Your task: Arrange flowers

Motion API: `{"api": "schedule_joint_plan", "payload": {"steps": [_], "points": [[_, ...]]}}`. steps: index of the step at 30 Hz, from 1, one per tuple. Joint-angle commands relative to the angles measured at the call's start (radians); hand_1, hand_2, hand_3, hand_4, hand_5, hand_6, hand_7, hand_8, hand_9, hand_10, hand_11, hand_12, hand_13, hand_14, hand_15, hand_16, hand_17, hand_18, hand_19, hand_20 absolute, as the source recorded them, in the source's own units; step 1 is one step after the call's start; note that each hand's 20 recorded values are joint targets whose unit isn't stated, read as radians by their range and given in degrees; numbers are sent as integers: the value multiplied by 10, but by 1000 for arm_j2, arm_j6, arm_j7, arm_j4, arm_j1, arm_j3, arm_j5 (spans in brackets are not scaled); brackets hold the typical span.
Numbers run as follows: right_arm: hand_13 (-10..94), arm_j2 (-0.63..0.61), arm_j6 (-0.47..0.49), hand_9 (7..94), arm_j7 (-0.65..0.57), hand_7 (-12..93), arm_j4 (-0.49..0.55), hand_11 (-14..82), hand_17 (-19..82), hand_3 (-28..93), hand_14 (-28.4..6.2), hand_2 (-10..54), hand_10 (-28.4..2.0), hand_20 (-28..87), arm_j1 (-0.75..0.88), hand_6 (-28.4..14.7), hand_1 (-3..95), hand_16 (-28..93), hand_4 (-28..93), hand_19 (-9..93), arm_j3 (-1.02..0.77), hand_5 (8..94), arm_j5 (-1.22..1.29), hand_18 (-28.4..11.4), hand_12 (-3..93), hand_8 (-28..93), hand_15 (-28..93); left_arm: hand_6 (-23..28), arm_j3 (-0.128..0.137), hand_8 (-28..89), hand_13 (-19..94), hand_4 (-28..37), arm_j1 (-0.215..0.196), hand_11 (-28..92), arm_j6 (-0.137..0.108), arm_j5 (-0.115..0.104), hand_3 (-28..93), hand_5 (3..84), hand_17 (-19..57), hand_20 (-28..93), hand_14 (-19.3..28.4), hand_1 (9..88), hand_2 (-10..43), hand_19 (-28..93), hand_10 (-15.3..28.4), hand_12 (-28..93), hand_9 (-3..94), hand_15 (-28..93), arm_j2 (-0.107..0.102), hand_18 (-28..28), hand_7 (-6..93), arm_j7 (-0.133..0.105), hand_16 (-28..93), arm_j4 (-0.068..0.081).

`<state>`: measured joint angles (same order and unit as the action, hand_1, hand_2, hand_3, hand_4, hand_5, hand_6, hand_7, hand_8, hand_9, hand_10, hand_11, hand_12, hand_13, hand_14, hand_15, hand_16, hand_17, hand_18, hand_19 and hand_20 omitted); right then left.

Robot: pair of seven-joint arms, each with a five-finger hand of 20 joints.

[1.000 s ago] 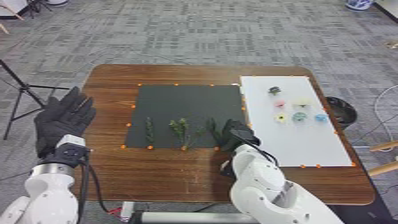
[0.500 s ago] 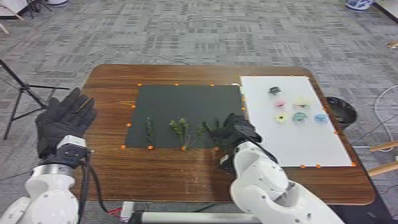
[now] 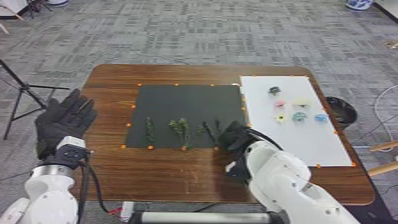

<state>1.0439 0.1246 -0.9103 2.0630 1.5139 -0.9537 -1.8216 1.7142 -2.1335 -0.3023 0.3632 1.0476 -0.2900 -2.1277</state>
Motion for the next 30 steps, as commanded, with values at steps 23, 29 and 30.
{"api": "schedule_joint_plan", "payload": {"steps": [23,29,30], "points": [[716,-164,-350,688,246,410,-44,199,368,727,-98,130,-183,292,37,-72,292,312,-166,874,-157,601,-185,-233,189,13,598,104,13,-79,227,-283,-28,219,7,1,727,417,-84,72,156,251,176,349,168,79,312,244,13,134,87,-9,-54,-10],[591,-258,-208,512,263,141,-109,123,283,782,-121,18,-150,328,41,-75,384,269,-190,769,-209,543,-311,-213,150,-95,634,104,16,-79,227,-283,-25,217,3,3,727,417,-84,72,156,251,176,349,167,79,312,244,10,134,88,-5,-54,-10],[591,-271,-192,505,282,134,-124,116,281,787,-119,-2,-139,331,37,-69,391,267,-194,767,-208,536,-315,-211,145,-96,636,104,17,-79,227,-283,-24,217,3,2,727,417,-84,72,156,251,176,349,167,79,312,244,10,134,88,-4,-53,-10]]}}
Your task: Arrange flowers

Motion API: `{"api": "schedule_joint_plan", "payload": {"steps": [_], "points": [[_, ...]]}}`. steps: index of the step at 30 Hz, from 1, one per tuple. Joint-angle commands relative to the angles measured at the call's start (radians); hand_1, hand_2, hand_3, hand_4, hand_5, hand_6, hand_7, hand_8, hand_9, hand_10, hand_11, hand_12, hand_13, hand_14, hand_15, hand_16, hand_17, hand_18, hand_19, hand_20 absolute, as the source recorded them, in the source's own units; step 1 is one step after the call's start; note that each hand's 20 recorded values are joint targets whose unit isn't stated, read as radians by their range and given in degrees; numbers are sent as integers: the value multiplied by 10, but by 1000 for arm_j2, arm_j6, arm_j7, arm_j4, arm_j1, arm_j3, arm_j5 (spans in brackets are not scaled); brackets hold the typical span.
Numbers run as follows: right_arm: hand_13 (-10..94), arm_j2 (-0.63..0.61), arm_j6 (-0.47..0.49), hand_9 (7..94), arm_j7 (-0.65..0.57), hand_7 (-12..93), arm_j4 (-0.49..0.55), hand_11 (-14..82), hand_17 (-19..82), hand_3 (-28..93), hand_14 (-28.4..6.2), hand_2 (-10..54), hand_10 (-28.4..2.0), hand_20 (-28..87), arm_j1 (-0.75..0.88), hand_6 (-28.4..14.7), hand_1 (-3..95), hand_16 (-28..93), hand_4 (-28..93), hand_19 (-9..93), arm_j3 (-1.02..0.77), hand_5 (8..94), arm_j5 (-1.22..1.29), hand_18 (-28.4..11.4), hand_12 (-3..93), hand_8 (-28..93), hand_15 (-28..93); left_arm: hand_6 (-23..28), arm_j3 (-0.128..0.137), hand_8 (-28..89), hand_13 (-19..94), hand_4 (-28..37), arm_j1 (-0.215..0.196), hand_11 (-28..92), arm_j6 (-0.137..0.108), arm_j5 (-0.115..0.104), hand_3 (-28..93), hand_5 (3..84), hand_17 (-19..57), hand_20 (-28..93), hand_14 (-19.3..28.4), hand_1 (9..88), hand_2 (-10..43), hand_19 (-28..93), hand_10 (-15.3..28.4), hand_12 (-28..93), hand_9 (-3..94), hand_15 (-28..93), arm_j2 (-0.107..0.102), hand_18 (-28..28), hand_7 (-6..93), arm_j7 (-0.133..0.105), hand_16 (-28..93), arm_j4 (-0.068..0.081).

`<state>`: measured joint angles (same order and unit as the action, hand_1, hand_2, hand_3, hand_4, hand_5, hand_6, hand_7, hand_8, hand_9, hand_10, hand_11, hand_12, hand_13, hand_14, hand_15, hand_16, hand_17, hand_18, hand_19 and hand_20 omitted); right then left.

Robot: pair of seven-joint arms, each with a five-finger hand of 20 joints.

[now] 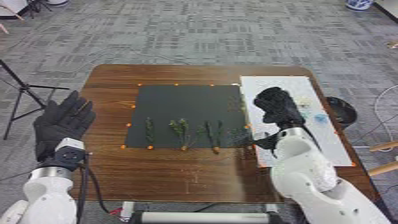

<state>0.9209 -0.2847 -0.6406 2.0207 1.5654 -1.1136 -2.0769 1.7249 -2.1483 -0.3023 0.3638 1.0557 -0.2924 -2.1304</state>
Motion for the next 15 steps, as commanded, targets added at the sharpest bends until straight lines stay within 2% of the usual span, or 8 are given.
{"api": "schedule_joint_plan", "payload": {"steps": [1,5,8,15], "points": [[592,-162,223,494,8,129,-91,107,279,786,-115,-23,-130,335,-16,-61,399,265,-197,764,-41,523,-84,-210,140,-97,638,104,6,-79,227,-283,-5,217,6,0,727,417,-84,72,156,251,176,349,167,79,312,244,1,134,88,-4,-53,-5],[601,-188,264,496,12,129,-95,100,278,776,-106,-89,-116,363,24,-50,418,259,-212,753,-58,520,-141,-208,133,-103,642,103,13,-80,227,-283,-2,217,8,1,728,417,-84,72,156,251,176,349,167,79,312,243,-6,134,88,-8,-54,-4],[599,-188,267,495,20,132,-95,99,277,776,-102,-95,-107,379,51,-44,424,260,-228,747,-70,517,-152,-206,134,-105,643,104,20,-80,228,-283,-4,217,7,0,727,417,-84,72,156,251,176,349,167,79,312,242,-7,134,88,-10,-54,-5],[598,-187,302,483,56,135,-118,93,278,761,-85,-95,-94,388,26,-37,459,307,-264,743,-41,501,-155,-202,133,-108,629,104,14,-79,227,-283,-1,216,14,2,727,417,-84,71,155,251,176,349,168,79,312,242,-8,134,88,-9,-53,-5]]}}
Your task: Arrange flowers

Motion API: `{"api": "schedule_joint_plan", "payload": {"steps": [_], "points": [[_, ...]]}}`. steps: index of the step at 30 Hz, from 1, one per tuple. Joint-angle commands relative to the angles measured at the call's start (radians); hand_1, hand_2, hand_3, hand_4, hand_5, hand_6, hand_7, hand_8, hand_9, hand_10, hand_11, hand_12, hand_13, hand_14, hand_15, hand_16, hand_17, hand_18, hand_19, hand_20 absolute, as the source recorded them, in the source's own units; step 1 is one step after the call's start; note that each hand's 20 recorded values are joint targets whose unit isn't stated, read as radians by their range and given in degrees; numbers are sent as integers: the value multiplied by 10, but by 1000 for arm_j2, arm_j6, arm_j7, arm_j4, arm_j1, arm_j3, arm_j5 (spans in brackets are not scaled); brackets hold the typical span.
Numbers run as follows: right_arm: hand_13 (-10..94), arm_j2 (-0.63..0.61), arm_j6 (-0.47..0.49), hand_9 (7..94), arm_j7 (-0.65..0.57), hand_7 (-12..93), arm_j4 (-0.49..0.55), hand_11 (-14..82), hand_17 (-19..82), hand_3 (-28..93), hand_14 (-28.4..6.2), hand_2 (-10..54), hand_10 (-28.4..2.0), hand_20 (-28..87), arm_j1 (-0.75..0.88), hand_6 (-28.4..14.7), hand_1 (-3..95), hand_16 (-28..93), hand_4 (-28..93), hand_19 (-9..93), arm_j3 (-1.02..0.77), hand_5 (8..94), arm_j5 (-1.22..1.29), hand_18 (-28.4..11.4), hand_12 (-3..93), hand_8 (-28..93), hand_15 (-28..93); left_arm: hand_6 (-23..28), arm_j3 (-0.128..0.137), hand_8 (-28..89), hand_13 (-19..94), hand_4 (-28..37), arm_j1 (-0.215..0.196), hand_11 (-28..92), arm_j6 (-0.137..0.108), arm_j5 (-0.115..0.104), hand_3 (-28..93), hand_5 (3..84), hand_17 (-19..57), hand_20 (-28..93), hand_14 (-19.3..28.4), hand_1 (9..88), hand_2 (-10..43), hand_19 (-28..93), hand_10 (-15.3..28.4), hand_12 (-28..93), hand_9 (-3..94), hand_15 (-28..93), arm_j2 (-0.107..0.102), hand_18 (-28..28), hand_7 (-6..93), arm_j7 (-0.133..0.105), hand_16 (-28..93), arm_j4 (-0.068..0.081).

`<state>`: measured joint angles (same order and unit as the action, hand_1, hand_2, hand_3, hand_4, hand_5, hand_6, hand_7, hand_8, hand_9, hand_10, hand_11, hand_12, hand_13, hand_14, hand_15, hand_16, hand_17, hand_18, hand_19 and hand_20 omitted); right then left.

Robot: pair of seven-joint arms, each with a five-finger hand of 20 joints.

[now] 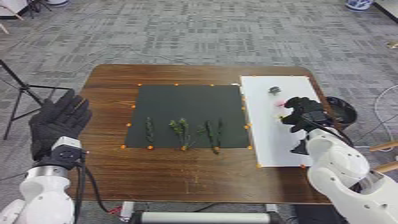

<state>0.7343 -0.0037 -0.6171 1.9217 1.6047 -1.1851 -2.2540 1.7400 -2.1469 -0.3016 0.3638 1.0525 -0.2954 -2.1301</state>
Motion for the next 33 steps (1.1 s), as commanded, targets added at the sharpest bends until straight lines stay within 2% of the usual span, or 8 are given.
{"api": "schedule_joint_plan", "payload": {"steps": [1,11,13,16,20,23,32,33], "points": [[599,-3,23,482,40,135,-26,94,278,761,-82,-95,-92,388,-23,-35,464,319,-269,742,40,499,21,-200,133,-108,622,104,-5,-79,228,-283,3,216,11,1,727,417,-84,71,155,251,176,349,168,79,312,242,-7,134,88,-7,-53,-3],[615,6,44,496,9,149,-105,106,286,711,-41,-95,-84,395,-131,-25,544,381,-282,740,155,499,15,-191,128,-116,569,104,-11,-79,228,-283,3,216,9,0,727,417,-84,72,156,251,176,349,167,79,312,245,-2,134,87,-5,-53,-5],[625,5,5,533,2,150,-114,116,291,694,-33,-95,-103,397,-130,-29,561,391,-282,741,164,518,10,-191,137,-117,554,104,-11,-79,228,-283,-1,217,6,0,727,418,-84,72,156,251,176,349,167,80,312,245,0,134,88,-6,-54,-8],[646,4,-40,624,-10,173,-128,196,305,683,-30,-95,-115,404,-129,-23,574,426,-282,751,181,582,-22,-194,179,-117,566,105,-8,-79,228,-283,-7,217,4,0,727,418,-84,72,156,251,177,349,167,80,312,246,4,134,88,-4,-54,-10],[673,11,-75,738,3,234,-139,129,327,649,-53,-95,-83,423,-125,-8,596,422,-283,759,176,651,12,-197,390,-30,633,104,-2,-79,228,-283,-11,217,0,-5,726,418,-84,72,156,251,177,350,168,79,312,245,8,134,88,-12,-55,-12],[712,16,-117,799,-9,306,-145,185,348,647,-66,-95,-76,425,-138,7,608,383,-282,765,185,706,12,-198,477,18,728,104,5,-79,228,-283,-16,217,1,-4,726,418,-84,72,156,251,177,350,168,79,312,245,9,134,89,-12,-55,-12],[720,35,-204,814,19,345,-67,210,355,686,-66,-95,-75,424,-227,3,612,368,-280,764,213,737,20,-197,524,56,731,105,55,-80,228,-283,-52,216,-2,-36,727,418,-84,72,155,251,177,349,168,79,312,242,20,134,88,-34,-54,-18],[721,44,-210,815,33,344,-58,210,355,690,-65,-95,-76,424,-248,3,610,367,-278,764,225,737,30,-198,525,57,730,105,61,-80,228,-283,-57,217,-6,-28,727,418,-84,72,155,251,177,349,167,79,312,243,22,134,88,-30,-54,-19]]}}
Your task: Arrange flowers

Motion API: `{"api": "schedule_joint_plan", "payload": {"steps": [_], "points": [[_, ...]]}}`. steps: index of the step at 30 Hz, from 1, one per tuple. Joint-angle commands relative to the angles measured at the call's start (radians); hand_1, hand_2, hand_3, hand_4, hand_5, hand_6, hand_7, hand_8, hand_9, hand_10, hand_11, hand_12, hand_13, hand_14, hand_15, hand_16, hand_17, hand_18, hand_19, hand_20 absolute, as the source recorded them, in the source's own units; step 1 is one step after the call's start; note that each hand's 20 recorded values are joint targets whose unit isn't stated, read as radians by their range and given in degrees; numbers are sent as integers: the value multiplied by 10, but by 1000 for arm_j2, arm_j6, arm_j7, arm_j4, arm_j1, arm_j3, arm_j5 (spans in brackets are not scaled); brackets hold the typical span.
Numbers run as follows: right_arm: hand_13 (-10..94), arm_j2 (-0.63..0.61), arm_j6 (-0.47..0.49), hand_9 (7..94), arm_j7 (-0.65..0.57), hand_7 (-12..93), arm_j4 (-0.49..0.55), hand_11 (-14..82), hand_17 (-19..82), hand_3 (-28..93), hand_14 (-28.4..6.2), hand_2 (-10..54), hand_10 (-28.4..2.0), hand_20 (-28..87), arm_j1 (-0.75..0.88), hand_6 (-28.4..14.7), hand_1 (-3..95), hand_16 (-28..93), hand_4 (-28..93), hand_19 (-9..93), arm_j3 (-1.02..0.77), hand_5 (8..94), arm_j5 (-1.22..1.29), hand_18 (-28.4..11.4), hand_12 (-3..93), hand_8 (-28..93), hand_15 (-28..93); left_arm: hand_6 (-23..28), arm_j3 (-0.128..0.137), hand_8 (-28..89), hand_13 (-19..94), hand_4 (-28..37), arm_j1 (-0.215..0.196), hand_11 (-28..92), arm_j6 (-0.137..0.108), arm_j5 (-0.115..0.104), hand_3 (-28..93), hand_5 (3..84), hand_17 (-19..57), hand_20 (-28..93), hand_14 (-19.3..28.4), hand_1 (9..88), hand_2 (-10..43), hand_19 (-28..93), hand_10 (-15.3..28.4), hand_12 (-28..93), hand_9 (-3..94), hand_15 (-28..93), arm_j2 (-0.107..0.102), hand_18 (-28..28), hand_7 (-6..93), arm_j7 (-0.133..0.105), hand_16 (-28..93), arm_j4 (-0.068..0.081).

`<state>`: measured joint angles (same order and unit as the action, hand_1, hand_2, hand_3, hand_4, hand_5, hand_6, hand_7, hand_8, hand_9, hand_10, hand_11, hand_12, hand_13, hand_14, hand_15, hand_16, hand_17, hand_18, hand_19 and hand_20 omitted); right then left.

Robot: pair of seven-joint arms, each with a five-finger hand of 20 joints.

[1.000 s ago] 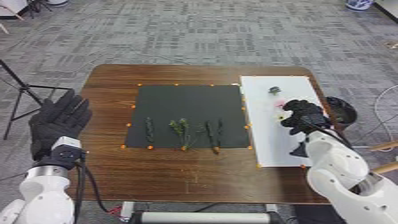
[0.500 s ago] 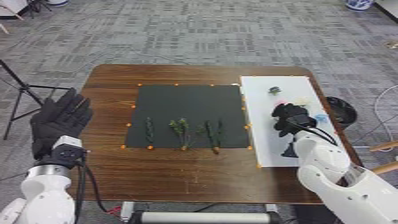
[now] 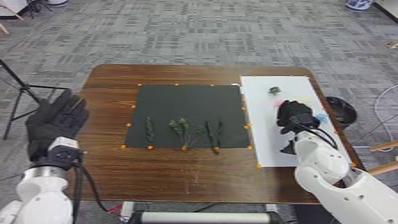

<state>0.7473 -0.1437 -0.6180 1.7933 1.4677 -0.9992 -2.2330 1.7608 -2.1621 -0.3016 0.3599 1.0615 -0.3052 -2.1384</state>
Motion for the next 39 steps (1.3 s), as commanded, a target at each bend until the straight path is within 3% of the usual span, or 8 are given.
{"api": "schedule_joint_plan", "payload": {"steps": [1,7,12,19,28,30,37,39], "points": [[722,39,-72,814,52,343,79,212,355,693,-65,-95,-77,423,-138,3,609,366,-278,764,57,738,29,-198,529,57,728,104,44,-80,228,-283,-47,216,-10,-20,727,418,-84,72,155,251,177,349,167,79,312,242,13,134,88,-20,-54,-10],[724,164,-58,813,137,345,41,212,355,695,-61,-95,-78,422,-392,2,609,363,-280,763,238,737,278,-196,533,63,718,104,53,-80,228,-283,-73,216,-17,-57,727,417,-83,72,155,251,177,348,167,79,312,242,15,134,88,-36,-54,-9],[725,275,-48,810,229,344,-24,211,355,696,-61,-95,-78,421,-562,1,609,364,-280,764,405,734,352,-195,531,67,716,104,54,-80,230,-283,-86,216,-16,-55,725,418,-82,72,154,250,178,348,167,78,313,242,14,134,88,-38,-54,-20],[723,384,-69,808,283,345,-89,213,355,694,-60,-95,-77,421,-689,2,607,364,-281,764,595,733,367,-193,530,63,713,105,44,-80,231,-283,-94,217,-22,-65,703,420,-83,73,154,224,195,349,169,78,316,244,15,134,87,-56,-55,-16],[719,541,-33,806,334,356,-204,213,352,691,-58,-95,-74,418,-778,5,607,364,-282,759,731,727,378,-189,526,54,710,106,81,-80,231,-283,-119,218,-40,-65,676,421,-83,74,154,214,206,349,170,78,318,248,11,134,87,-86,-56,-25],[717,583,-41,803,344,362,-244,210,348,691,-55,-95,-72,416,-792,5,606,363,-282,752,743,722,373,-186,521,51,704,106,65,-80,231,-283,-68,218,-46,-58,679,422,-83,74,154,211,206,349,170,78,318,248,1,134,88,-91,-57,-1],[714,657,-40,799,348,379,-317,206,347,690,-54,-95,-70,415,-804,10,604,367,-281,746,768,711,347,-185,515,40,696,108,42,-80,231,-283,-18,217,-51,-39,689,422,-84,74,154,210,203,351,171,78,317,248,-31,134,87,-88,-58,8],[714,665,-80,799,331,381,-342,205,347,692,-54,-95,-70,415,-817,9,603,369,-281,745,803,710,321,-185,513,37,695,108,30,-80,231,-283,5,218,-49,-40,690,422,-84,74,154,211,202,351,171,78,317,249,-40,134,87,-89,-58,19]]}}
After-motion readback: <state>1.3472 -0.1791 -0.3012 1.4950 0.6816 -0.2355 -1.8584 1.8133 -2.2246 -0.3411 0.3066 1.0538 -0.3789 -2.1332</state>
